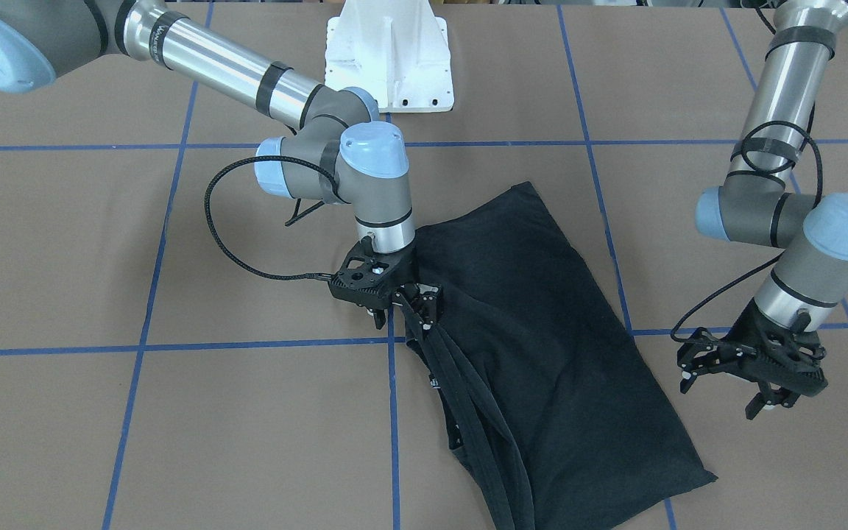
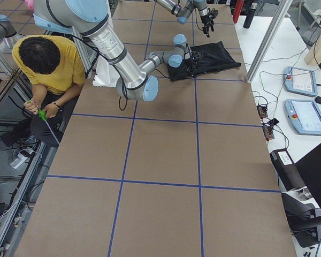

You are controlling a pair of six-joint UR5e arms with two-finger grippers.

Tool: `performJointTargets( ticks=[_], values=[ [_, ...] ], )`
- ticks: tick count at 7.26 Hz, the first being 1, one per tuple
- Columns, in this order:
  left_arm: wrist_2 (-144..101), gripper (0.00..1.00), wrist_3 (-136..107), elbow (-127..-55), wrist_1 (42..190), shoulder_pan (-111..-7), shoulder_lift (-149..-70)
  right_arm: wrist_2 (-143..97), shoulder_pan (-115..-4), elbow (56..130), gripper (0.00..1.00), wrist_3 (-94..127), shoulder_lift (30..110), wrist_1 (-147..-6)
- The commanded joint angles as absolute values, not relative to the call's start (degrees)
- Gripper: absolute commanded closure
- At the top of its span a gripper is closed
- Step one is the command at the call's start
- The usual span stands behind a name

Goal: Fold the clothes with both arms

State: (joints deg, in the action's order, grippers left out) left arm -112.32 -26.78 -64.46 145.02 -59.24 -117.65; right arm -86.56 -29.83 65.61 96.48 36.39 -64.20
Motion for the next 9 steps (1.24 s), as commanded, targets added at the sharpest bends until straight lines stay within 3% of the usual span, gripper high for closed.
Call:
performJointTargets(
  ticks=[1, 4, 5, 6, 7, 9],
  values=[
    [-112.3, 0.0, -26.8, -64.5, 145.0, -59.2, -117.6, -85.5, -28.9, 59.6, 0.23, 96.5, 32.1, -63.7],
    [-112.3, 0.0, -26.8, -64.4, 145.0, -59.2, -117.5, -85.5, -27.9, 59.0, 0.26, 95.0, 32.5, -63.4],
    [-112.3, 0.0, -26.8, -64.4, 145.0, -59.2, -117.3, -85.5, -27.9, 59.0, 0.36, 94.9, 32.6, -63.4],
    [-112.3, 0.0, -26.8, -64.4, 145.0, -59.2, -117.3, -85.6, -28.0, 59.0, 0.71, 94.7, 32.5, -63.4],
    [-112.3, 0.0, -26.8, -64.4, 145.0, -59.2, -117.2, -85.6, -28.2, 59.1, 1.0, 93.2, 32.3, -63.2],
    [-112.3, 0.0, -26.8, -64.4, 145.0, -59.2, -117.3, -86.0, -28.6, 59.6, 1.0, 92.0, 32.3, -63.3]
  ],
)
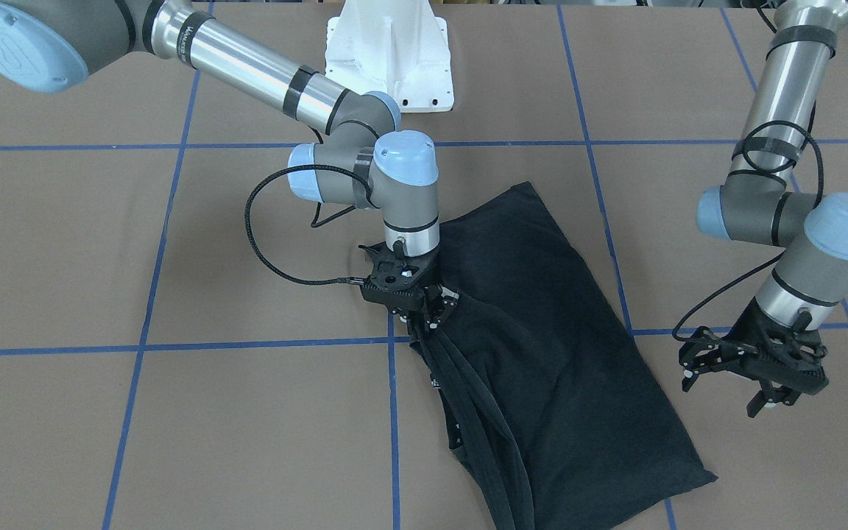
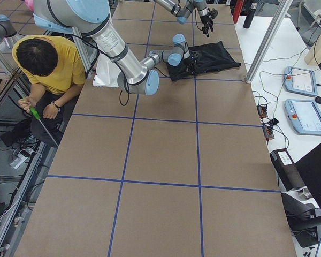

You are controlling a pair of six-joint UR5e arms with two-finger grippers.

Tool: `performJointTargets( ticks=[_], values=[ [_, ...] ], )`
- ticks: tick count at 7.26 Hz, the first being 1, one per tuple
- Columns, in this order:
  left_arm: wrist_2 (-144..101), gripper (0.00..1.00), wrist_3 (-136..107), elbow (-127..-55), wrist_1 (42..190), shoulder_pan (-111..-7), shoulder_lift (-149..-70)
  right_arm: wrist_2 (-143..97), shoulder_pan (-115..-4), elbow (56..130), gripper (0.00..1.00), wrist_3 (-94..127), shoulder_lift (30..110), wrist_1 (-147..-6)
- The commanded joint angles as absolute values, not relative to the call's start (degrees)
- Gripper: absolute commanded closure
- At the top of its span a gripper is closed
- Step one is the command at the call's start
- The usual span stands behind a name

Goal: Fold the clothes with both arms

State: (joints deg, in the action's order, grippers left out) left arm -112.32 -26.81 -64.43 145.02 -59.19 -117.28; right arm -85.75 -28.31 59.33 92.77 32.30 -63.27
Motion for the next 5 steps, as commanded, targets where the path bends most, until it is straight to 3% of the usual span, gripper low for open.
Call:
performJointTargets(
  ticks=[1, 2, 5],
  values=[
    [-112.3, 0.0, -26.9, -64.4, 145.0, -59.2, -117.2, -86.2, -28.7, 59.8, 1.0, 92.0, 32.3, -63.3],
    [-112.3, 0.0, -26.9, -64.4, 145.0, -59.2, -117.3, -86.1, -28.6, 61.6, 1.0, 92.0, 33.0, -63.5],
    [-112.3, 0.0, -27.0, -64.4, 145.0, -59.2, -117.3, -83.4, -24.5, 82.0, 1.0, 92.2, 48.9, -64.1]
  ],
)
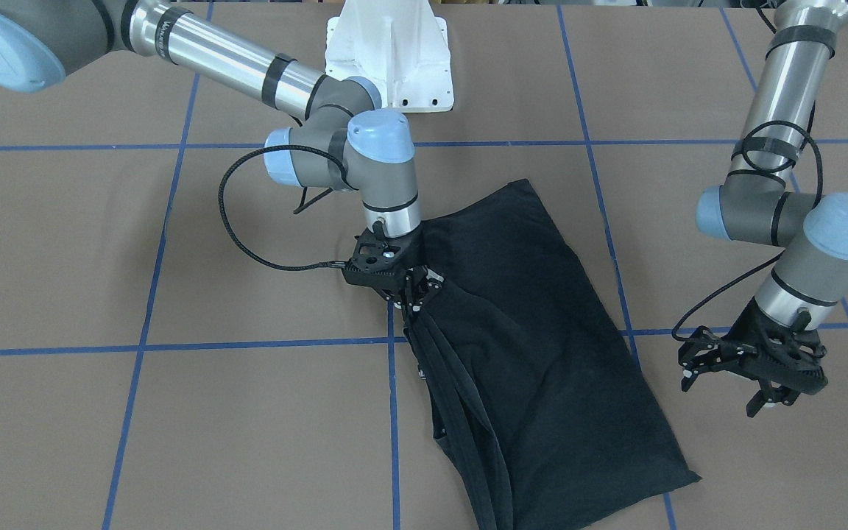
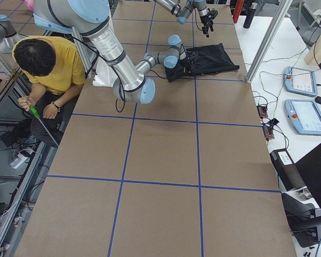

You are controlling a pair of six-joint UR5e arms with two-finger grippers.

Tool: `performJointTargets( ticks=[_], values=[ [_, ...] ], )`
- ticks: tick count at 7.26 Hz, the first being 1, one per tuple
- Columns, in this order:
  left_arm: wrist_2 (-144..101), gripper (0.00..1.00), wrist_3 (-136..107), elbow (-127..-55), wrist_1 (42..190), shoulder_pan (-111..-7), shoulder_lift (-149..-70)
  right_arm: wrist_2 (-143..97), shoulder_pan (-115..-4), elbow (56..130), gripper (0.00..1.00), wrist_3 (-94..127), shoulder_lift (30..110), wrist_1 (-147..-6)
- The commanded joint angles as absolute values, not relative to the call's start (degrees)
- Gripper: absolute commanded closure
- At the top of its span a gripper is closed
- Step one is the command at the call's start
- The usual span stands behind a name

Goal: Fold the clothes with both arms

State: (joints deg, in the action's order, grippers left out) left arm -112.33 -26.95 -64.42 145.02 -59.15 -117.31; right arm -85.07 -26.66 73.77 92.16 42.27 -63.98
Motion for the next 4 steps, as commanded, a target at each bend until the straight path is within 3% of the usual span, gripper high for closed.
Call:
performJointTargets(
  ticks=[1, 4],
  values=[
    [-112.3, 0.0, -26.9, -64.4, 145.0, -59.2, -117.3, -82.2, -22.7, 86.7, 1.0, 92.2, 52.7, -64.3],
    [-112.3, 0.0, -27.0, -64.4, 145.0, -59.2, -117.3, -81.0, -20.7, 92.2, 1.0, 92.2, 54.2, -70.0]
  ],
)
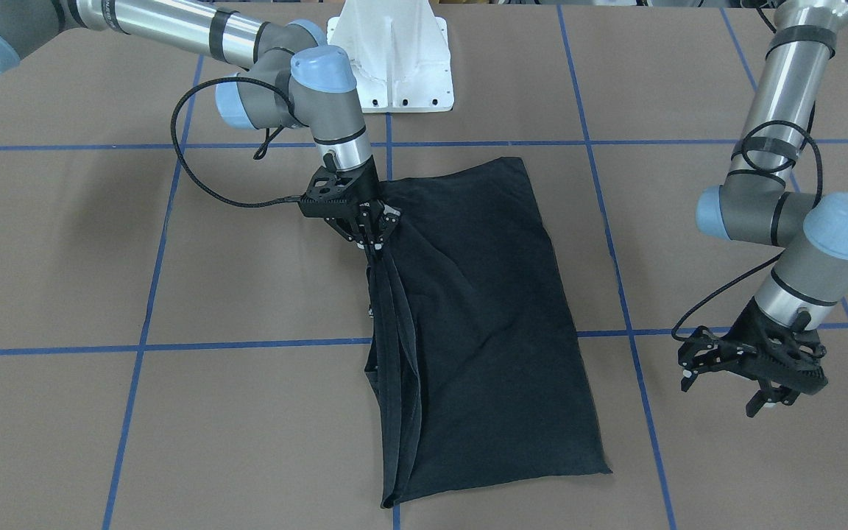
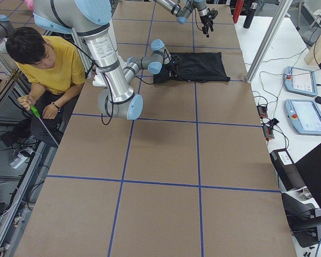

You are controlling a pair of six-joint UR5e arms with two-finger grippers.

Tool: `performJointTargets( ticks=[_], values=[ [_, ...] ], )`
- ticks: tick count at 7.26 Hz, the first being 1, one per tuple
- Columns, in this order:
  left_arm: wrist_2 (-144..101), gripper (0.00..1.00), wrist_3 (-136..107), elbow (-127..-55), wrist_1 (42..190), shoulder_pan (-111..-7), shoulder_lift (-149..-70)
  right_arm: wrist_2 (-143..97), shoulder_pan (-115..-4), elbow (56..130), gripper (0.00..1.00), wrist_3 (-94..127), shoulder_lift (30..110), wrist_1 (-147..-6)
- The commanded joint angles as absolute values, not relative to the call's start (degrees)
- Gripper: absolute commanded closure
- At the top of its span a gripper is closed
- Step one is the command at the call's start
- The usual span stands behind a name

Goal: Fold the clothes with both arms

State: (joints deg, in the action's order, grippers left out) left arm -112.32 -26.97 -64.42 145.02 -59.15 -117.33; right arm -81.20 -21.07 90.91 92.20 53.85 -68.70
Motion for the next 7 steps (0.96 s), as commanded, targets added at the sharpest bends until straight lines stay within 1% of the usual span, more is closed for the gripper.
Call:
performJointTargets(
  ticks=[1, 2, 3, 4, 5, 6, 7],
  values=[
    [-112.3, 0.0, -27.2, -64.4, 145.0, -59.2, -117.3, -81.3, -20.7, 92.1, 1.0, 92.1, 54.2, -70.0],
    [-112.3, 0.0, -27.2, -64.4, 145.0, -59.2, -117.3, -81.1, -20.8, 92.0, 0.01, 92.1, 54.3, -70.0],
    [-112.3, 0.0, -27.2, -64.5, 145.0, -59.2, -117.3, -82.1, -22.5, 92.0, 0.0, 91.9, 54.1, -70.2],
    [-112.3, 0.0, -27.2, -64.5, 145.0, -59.2, -117.3, -84.3, -24.7, 92.0, 0.0, 88.9, 52.7, -73.4],
    [-112.3, 0.0, -27.2, -64.5, 145.0, -59.2, -117.3, -84.9, -26.4, 91.4, 0.0, 86.7, 49.7, -77.3],
    [-112.3, 0.0, -27.2, -64.5, 145.0, -59.2, -117.3, -84.9, -27.8, 89.1, 0.0, 86.0, 46.4, -80.0],
    [-112.3, 0.0, -27.2, -64.5, 145.0, -59.0, -117.3, -84.9, -28.8, 82.2, 0.0, 86.0, 41.2, -80.0]
  ],
)
